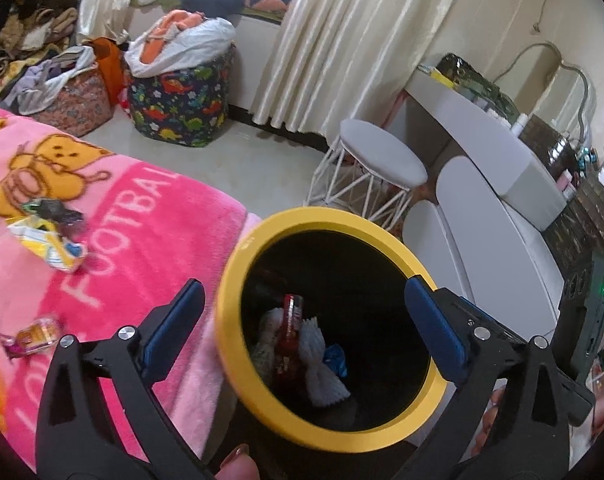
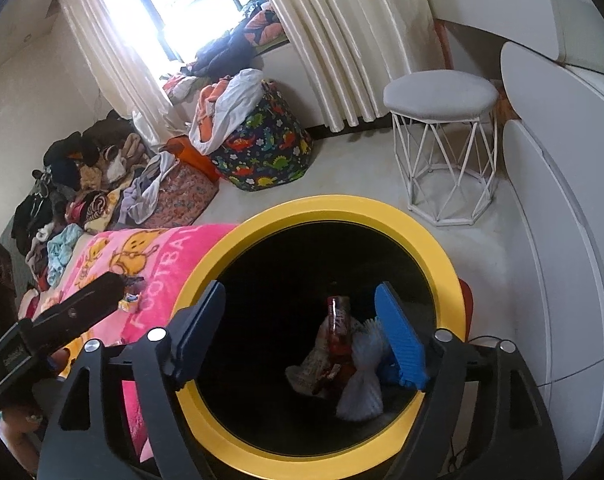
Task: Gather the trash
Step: 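Open both tools to drop the snack stick and candy tube into the bin, then move both open tools back over the remaining wrappers on the blanket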
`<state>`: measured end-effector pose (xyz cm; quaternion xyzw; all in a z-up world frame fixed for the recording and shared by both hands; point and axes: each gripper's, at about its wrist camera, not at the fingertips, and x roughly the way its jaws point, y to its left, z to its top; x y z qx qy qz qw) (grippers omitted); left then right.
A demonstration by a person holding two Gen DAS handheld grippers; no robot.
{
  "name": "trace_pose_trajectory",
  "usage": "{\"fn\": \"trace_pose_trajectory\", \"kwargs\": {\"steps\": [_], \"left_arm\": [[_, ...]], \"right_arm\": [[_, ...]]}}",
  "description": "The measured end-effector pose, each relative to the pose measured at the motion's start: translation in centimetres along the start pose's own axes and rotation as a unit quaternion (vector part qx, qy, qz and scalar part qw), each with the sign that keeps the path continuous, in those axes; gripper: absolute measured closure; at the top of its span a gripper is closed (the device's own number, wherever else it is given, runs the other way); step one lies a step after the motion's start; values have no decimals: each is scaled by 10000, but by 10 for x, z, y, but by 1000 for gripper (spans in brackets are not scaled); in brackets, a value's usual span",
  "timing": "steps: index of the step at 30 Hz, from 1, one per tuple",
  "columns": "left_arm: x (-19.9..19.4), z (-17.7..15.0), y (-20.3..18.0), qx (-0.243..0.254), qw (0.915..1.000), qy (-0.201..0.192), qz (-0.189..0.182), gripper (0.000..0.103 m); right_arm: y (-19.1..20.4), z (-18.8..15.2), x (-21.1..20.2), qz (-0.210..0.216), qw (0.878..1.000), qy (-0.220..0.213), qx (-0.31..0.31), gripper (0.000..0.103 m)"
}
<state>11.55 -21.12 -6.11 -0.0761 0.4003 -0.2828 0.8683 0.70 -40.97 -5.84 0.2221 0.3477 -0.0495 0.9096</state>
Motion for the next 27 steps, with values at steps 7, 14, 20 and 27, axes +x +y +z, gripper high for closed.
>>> {"fn": "trace_pose_trajectory", "kwargs": {"steps": [7, 14, 20, 27], "left_arm": [[-28, -1, 21, -199, 9993, -224, 224, 11], [-54, -1, 42, -229, 9973, -449, 536, 11], [-70, -2, 56, -354, 9951, -607, 697, 11], [-83, -7, 77, -492, 9924, -723, 869, 11]], "right_arm": [[18, -1, -5, 46, 9998, -63, -172, 23], [37, -3, -2, 170, 9989, -169, -412, 22], [55, -5, 0, 340, 9974, -111, -618, 22], [74, -7, 3, 516, 9951, -88, -841, 22]]}}
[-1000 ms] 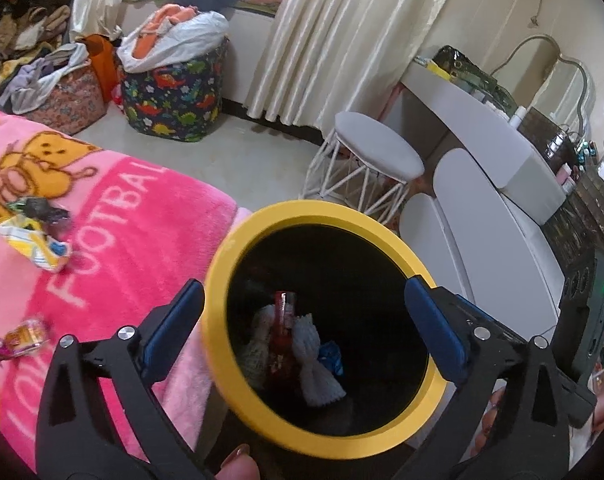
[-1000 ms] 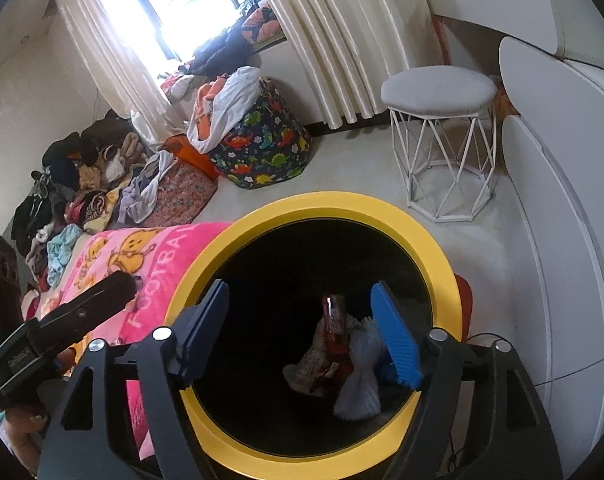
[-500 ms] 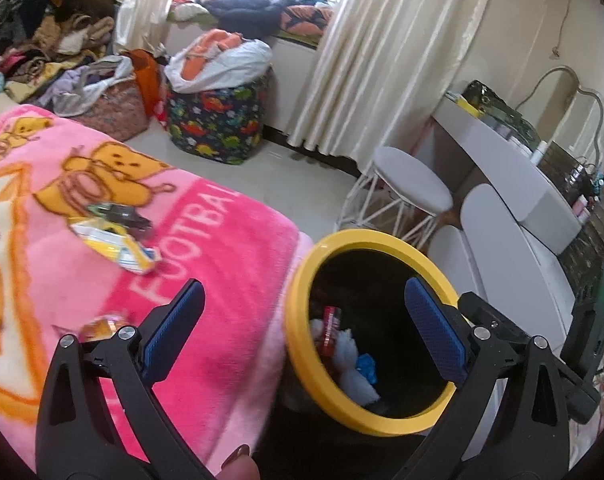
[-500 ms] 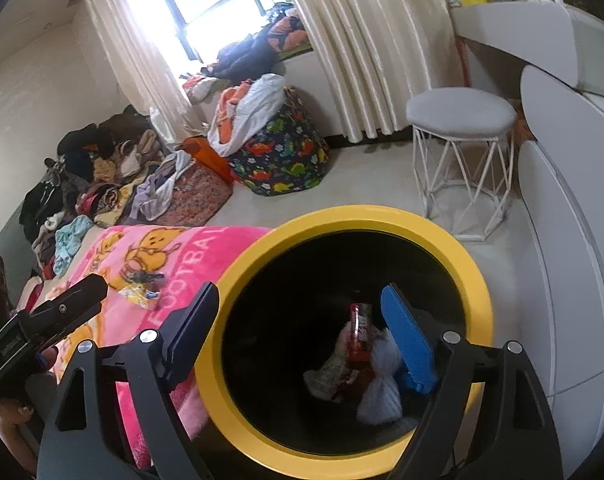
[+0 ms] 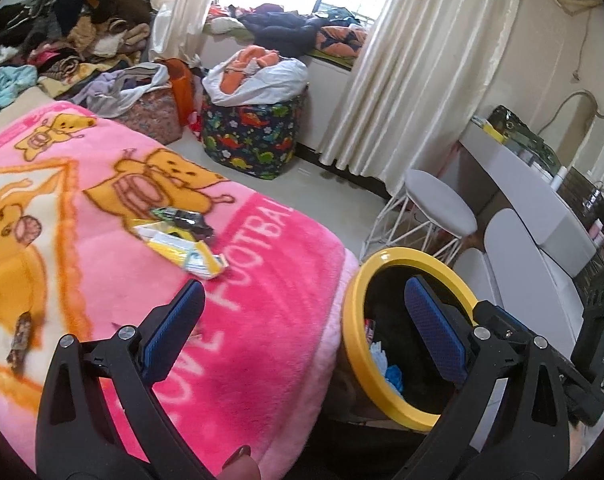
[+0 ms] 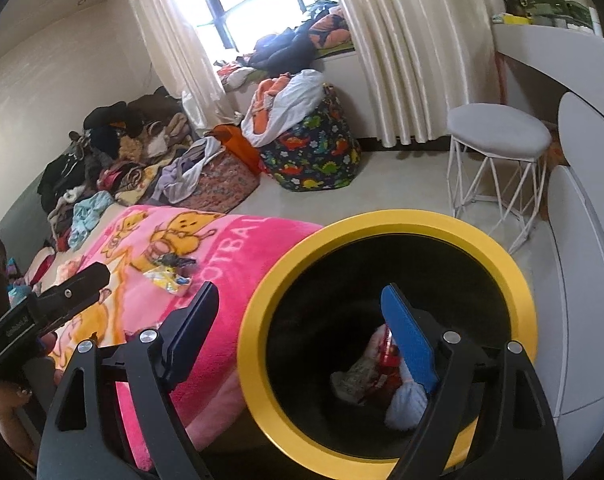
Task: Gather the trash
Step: 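Move both open tools back over the remaining wrappers on the blanket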
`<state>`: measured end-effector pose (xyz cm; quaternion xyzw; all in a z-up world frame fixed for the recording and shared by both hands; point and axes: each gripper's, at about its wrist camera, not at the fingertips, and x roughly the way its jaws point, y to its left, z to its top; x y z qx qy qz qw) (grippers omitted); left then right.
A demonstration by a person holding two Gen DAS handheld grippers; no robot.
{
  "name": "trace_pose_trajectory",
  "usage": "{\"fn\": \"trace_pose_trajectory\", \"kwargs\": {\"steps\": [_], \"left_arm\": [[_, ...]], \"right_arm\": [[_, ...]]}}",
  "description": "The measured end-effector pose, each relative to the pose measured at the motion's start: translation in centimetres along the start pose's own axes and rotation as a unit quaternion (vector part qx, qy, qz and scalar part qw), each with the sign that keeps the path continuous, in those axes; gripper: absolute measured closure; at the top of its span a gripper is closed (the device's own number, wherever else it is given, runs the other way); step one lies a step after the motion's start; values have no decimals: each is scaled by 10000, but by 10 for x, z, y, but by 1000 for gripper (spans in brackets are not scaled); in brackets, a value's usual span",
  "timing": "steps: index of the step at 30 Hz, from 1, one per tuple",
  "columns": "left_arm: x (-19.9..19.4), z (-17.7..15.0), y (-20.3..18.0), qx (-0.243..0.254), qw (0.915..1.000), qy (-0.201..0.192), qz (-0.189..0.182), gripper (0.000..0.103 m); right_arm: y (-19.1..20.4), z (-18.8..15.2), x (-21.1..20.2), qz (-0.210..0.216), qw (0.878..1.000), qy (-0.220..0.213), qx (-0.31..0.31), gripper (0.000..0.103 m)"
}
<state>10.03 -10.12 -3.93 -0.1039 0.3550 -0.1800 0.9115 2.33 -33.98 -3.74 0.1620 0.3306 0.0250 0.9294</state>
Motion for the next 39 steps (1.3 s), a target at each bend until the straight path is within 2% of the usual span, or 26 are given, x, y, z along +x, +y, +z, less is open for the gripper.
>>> {"fn": "trace_pose_trajectory", "kwargs": {"steps": [15, 33, 36, 39], "left_arm": [[-23, 4, 66, -311, 9971, -275, 639, 11], [-44, -15, 161, -909, 9860, -159, 1388, 11], [-44, -21, 171, -911, 9846, -86, 1489, 11], [-44, -28, 184, -981, 9825, -21, 1584, 11]], "right_arm": [[68, 1, 31, 561, 9955, 288, -708, 22], [154, -2, 98, 1139, 9774, 815, -1584, 22], [164, -1, 113, 1166, 9737, 892, -1741, 24], [172, -1, 129, 1180, 9698, 1032, -1869, 31]]}}
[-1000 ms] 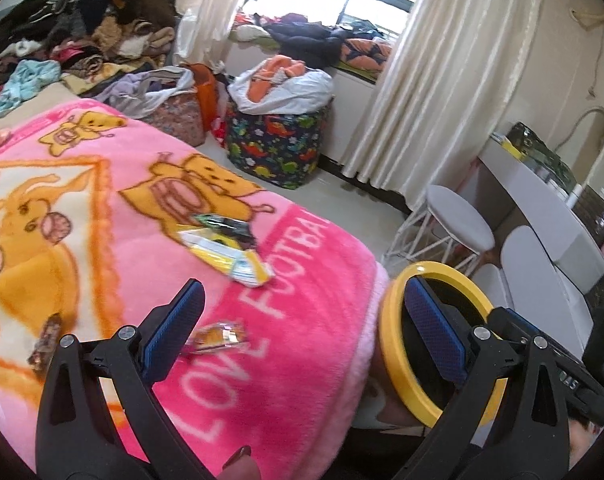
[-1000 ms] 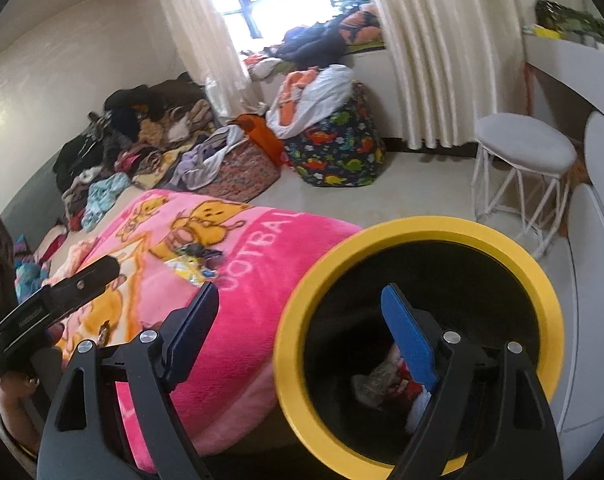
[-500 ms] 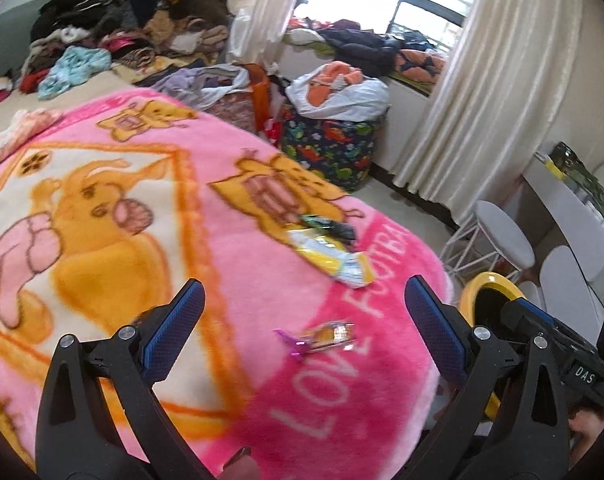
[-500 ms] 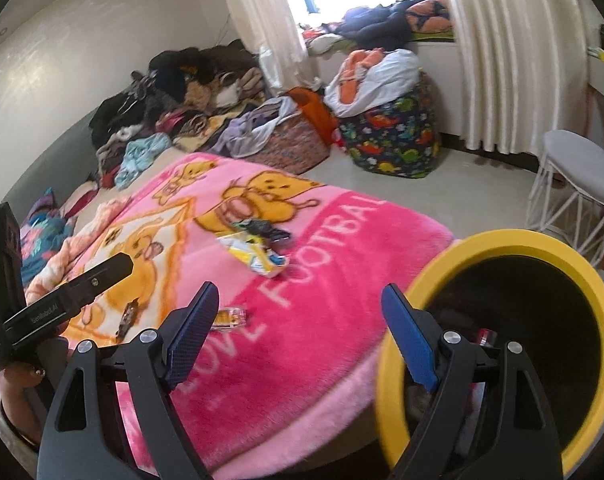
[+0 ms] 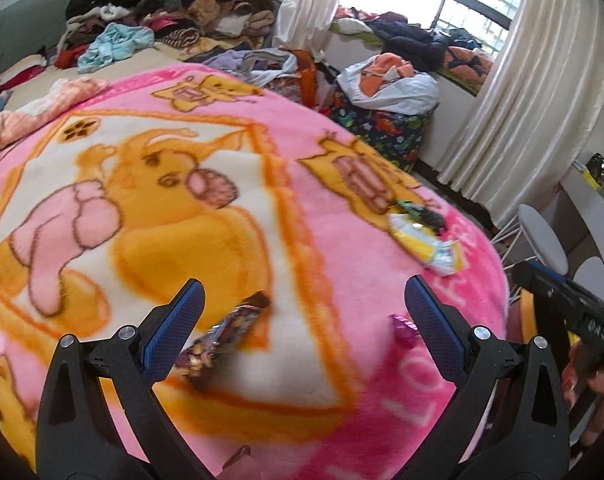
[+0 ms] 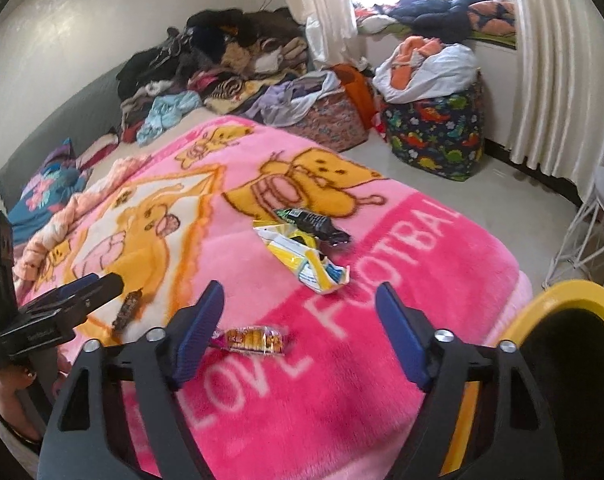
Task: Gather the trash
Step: 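Move both open tools back over the remaining wrappers on the blanket, then grasp the brown chocolate bar wrapper with the left tool while the right tool grasps the yellow packet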
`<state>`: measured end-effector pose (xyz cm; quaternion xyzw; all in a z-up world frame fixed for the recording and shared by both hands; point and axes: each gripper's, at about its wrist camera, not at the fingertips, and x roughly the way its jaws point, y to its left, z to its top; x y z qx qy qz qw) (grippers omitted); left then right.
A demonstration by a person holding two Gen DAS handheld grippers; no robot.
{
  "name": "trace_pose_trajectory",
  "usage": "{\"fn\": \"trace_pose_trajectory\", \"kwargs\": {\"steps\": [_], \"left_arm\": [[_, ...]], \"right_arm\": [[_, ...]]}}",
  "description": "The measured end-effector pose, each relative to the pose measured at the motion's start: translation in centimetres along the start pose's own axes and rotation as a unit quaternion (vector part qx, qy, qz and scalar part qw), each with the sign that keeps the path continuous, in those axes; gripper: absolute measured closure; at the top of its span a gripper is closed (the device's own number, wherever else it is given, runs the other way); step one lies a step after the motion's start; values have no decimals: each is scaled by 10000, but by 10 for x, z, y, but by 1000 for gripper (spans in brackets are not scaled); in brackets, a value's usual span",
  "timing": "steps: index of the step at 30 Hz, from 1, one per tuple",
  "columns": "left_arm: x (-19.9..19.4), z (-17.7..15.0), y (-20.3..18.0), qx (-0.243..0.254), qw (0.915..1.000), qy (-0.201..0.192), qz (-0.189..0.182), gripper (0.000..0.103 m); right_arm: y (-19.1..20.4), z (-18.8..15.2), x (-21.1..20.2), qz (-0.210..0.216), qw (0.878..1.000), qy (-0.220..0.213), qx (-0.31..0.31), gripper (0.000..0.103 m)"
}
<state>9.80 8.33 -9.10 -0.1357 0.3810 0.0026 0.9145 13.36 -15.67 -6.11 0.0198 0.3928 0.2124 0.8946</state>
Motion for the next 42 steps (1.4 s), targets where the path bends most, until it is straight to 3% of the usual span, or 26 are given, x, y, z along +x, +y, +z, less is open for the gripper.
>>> {"fn": "trace_pose_trajectory", "kwargs": {"steps": [4, 15, 17, 19, 20, 28, 31, 36, 42], "left_arm": [[5, -6, 15, -78, 9999, 109, 80, 11], [17, -25, 34, 27, 9985, 500, 220, 26], [19, -30, 34, 36, 9982, 565, 208, 26], [21, -36, 35, 59, 9977, 640, 237, 36], [23, -37, 35, 56, 9974, 669, 246, 41], [24, -43, 34, 42, 9971, 730, 202, 70], [23, -42, 36, 6, 9971, 733, 201, 86], [14, -37, 32, -14, 9979, 641, 105, 98], [1, -29, 14, 135, 9988, 470, -76, 98]], "right_arm": [[2, 6, 23, -50, 9998, 170, -123, 38], [-4, 13, 77, -272, 9974, 631, -216, 61], [-5, 11, 83, -267, 9969, 697, -228, 74], [-4, 10, 87, -243, 9966, 751, -239, 91], [-3, 9, 87, -210, 9966, 748, -258, 94], [21, -4, 60, 323, 9966, 639, -399, 95], [27, -7, 48, 429, 9971, 529, -333, 95], [32, -10, 22, 621, 9974, 318, -178, 95], [33, -13, -8, 713, 9974, 106, -8, 95]]}}
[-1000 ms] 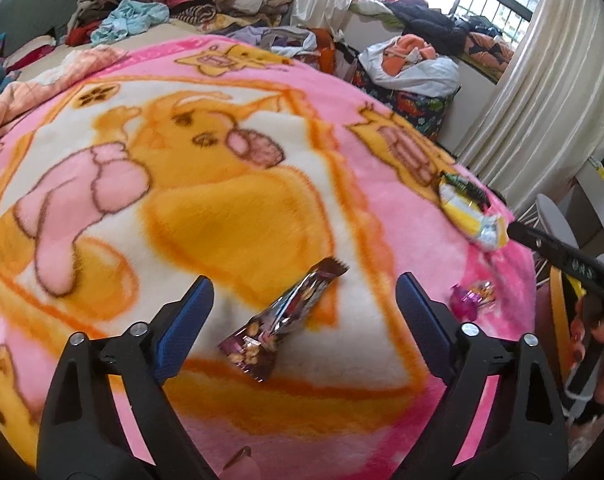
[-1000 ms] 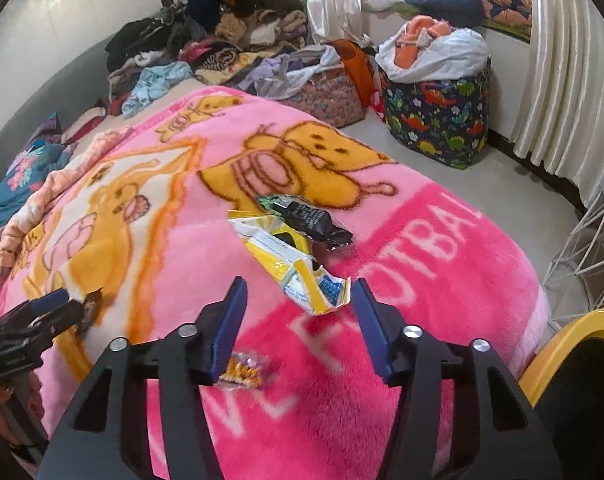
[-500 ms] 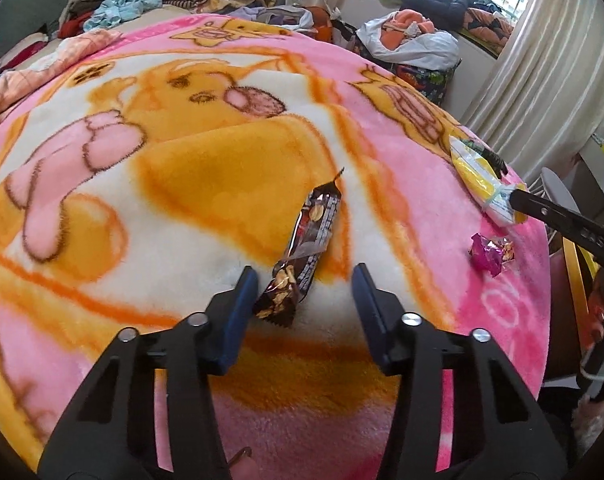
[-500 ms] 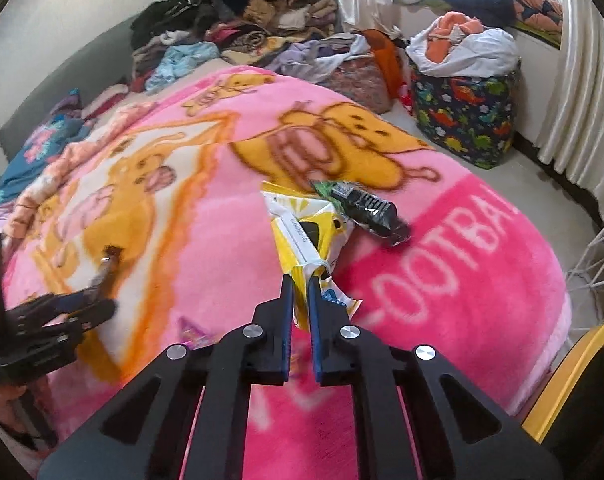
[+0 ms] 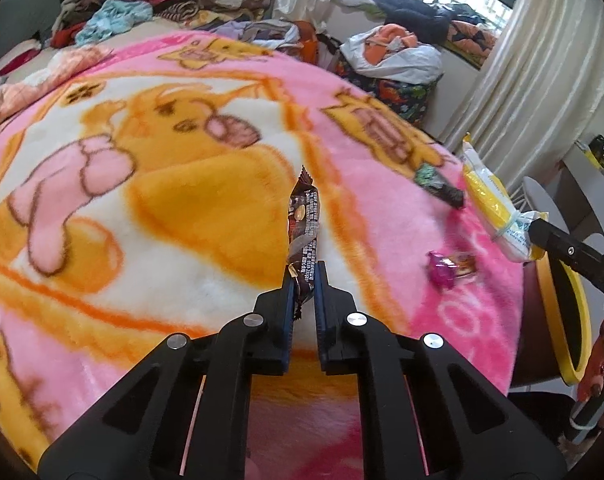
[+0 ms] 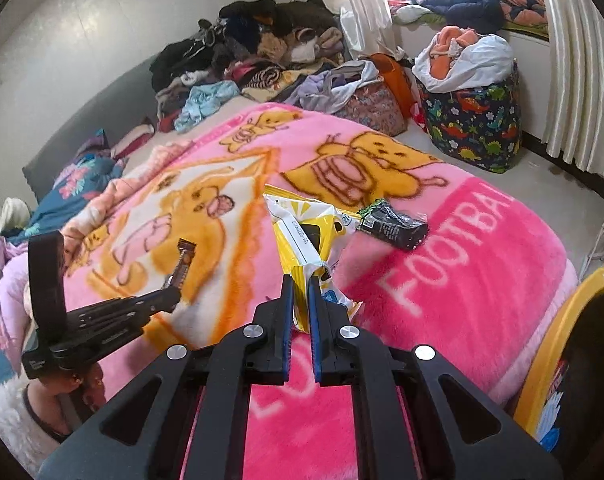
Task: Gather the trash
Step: 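Grasp the brown chocolate bar wrapper with the left tool while the right tool grasps the yellow packet, then lift the chocolate wrapper and yellow packet and carry both over the yellow bin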
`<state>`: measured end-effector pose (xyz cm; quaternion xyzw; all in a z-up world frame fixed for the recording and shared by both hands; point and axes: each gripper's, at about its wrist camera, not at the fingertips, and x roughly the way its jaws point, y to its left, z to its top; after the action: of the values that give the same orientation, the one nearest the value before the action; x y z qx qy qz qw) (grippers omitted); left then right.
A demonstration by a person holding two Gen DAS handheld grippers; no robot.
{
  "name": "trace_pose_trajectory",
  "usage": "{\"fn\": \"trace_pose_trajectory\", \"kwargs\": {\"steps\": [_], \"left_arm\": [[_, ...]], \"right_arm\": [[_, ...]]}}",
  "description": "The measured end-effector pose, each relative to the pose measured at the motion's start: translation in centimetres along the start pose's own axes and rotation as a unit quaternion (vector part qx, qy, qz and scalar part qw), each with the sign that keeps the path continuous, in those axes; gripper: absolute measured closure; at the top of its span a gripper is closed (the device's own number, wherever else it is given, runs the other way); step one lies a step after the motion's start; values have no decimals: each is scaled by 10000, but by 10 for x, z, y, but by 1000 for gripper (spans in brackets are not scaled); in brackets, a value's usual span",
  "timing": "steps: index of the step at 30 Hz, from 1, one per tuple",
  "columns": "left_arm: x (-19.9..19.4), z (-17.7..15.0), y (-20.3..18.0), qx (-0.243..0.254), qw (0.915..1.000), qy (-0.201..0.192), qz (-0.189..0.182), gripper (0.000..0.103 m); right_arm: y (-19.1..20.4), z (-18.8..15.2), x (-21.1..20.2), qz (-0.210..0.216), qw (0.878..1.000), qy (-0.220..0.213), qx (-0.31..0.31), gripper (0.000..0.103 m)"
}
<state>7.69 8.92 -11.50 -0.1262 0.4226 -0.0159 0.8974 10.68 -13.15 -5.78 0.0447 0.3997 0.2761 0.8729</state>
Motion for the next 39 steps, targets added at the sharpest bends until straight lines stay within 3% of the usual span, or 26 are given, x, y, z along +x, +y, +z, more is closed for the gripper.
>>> {"fn": "trace_pose_trajectory", "kwargs": {"steps": [10, 20, 39], "left_arm": [[-18, 8, -42, 306, 9983, -260, -426, 98], [-33, 14, -91, 670, 9934, -449, -820, 98], [-39, 7, -170, 1278, 9830, -516, -1212, 98]], "right_arm": [[-4, -9, -34, -83, 9995, -224, 196, 95], [-23, -18, -87, -439, 9958, -694, 407, 95], [-72, -43, -135, -739, 9861, -1103, 1001, 95]]}}
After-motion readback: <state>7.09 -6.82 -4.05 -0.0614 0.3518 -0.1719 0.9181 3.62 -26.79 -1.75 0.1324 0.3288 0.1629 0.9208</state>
